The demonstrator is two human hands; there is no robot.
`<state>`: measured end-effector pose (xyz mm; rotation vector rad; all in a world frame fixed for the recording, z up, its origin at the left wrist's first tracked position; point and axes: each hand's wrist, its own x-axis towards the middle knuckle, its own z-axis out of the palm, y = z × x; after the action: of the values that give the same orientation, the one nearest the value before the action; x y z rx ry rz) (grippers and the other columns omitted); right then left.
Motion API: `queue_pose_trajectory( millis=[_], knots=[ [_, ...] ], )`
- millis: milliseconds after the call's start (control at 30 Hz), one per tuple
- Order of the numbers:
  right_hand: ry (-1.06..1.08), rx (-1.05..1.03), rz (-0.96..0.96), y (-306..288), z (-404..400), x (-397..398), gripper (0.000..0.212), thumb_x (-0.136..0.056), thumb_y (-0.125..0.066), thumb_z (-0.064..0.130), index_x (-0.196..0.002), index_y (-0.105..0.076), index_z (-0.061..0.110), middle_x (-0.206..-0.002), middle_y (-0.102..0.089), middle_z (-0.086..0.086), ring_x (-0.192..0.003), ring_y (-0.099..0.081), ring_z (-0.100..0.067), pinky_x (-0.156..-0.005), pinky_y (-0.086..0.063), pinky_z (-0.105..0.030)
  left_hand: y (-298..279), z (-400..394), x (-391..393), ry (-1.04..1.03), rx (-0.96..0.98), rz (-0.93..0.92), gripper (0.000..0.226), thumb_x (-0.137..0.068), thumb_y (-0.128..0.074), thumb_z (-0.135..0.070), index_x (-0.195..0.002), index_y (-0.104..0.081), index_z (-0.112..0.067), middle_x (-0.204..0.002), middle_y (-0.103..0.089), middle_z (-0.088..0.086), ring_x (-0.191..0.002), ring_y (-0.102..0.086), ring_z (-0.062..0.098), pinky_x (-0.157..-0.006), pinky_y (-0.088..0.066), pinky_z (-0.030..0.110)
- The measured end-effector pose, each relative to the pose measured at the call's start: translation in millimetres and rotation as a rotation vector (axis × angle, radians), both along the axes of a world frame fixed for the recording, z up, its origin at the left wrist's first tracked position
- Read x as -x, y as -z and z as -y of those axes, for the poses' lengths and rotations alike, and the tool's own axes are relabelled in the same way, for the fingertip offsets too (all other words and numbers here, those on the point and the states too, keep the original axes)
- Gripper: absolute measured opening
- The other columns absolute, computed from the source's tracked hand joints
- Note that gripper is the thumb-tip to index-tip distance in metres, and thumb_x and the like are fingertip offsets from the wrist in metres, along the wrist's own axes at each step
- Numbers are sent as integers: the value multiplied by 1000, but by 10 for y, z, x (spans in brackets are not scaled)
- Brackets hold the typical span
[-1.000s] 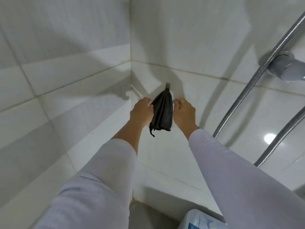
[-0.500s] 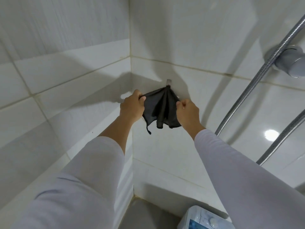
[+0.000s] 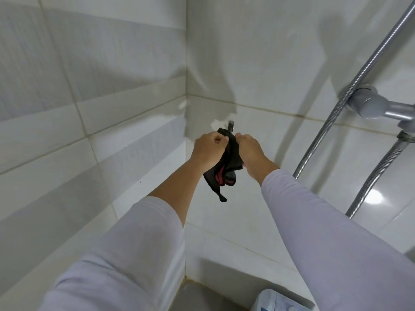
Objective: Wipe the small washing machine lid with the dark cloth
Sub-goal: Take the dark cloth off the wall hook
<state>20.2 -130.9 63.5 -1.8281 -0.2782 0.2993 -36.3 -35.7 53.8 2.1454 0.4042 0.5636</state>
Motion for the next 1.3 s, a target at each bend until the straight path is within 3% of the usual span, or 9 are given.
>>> queue_pose_trajectory(
  millis=[100, 267, 433, 533, 733, 900, 1033, 1167, 1300],
  knots=[
    [-94, -34, -65, -53, 152, 71, 73, -72, -56, 66, -108, -59, 3, -105, -68, -18, -100, -66, -33, -98, -51, -44, -90, 81, 90, 99, 65, -50, 34, -98, -40, -22, -105, -71, -10, -103, -70, 7, -98, -61, 23, -90, -45, 34],
    [-163, -86, -70, -55, 504, 60, 21, -86, -61, 5, -104, -54, 12, -91, -64, -12, -79, -63, -25, -72, -53, -34, -133, 125, 184, 170, 193, -35, 31, -93, -46, -15, -110, -71, -20, -113, -66, 1, -110, -58, 18, -91, -41, 25],
    [-258, -40, -36, -263, 850, 164, 18, -87, -53, -1, -84, -57, 17, -80, -61, -7, -71, -58, -20, -65, -49, -30, 55, 253, 324, 252, 488, -83, 52, -90, -57, -20, -139, -41, -17, -135, -52, -1, -115, -51, 13, -79, -39, 22],
    [-309, -45, -28, -363, 1121, 220, 19, -87, -49, -2, -85, -58, 15, -80, -61, -7, -73, -58, -21, -69, -48, -32, 127, 397, 416, 384, 581, -174, 52, -90, -61, -22, -139, -43, -20, -129, -59, 1, -104, -59, 11, -77, -46, 22],
    [-195, 42, 13, -392, 1693, 296, 23, -87, -51, -4, -87, -62, 16, -80, -62, -5, -70, -59, -17, -64, -49, -24, 273, 744, 443, 503, 464, -318, 50, -79, -71, -40, -123, -63, -17, -123, -68, 2, -117, -61, 19, -109, -41, 38],
    [-70, 139, 95, -280, 2007, 375, 28, -86, -55, -3, -100, -65, 19, -109, -65, -7, -84, -61, -19, -76, -51, -25, 254, 1188, 380, 454, 574, -432, 42, -92, -62, -30, -128, -57, -9, -120, -68, 9, -104, -67, 21, -90, -54, 32],
    [-47, 67, 188, -222, 2245, 539, 29, -88, -56, -2, -108, -66, 17, -105, -68, -3, -82, -64, -15, -78, -53, -22, 126, 1510, 410, 425, 875, -427, 27, -98, -47, -17, -115, -59, 0, -97, -70, 12, -83, -69, 21, -74, -59, 32],
    [-191, 259, 244, -152, 2490, 672, 34, -83, -65, 6, -114, -70, 20, -102, -70, -1, -86, -64, -11, -81, -51, -21, 96, 1647, 340, 453, 1203, -331, 45, -96, -33, -30, -113, -54, 7, -112, -63, 23, -91, -69, 33, -68, -63, 41],
    [-273, 439, 141, -101, 2662, 710, 27, -80, -72, 19, -107, -74, 19, -111, -69, 8, -93, -59, -4, -73, -40, -12, 132, 1813, 298, 584, 1030, -407, 33, -95, -47, -30, -104, -62, -2, -99, -69, 16, -84, -71, 23, -71, -60, 33]
  ],
)
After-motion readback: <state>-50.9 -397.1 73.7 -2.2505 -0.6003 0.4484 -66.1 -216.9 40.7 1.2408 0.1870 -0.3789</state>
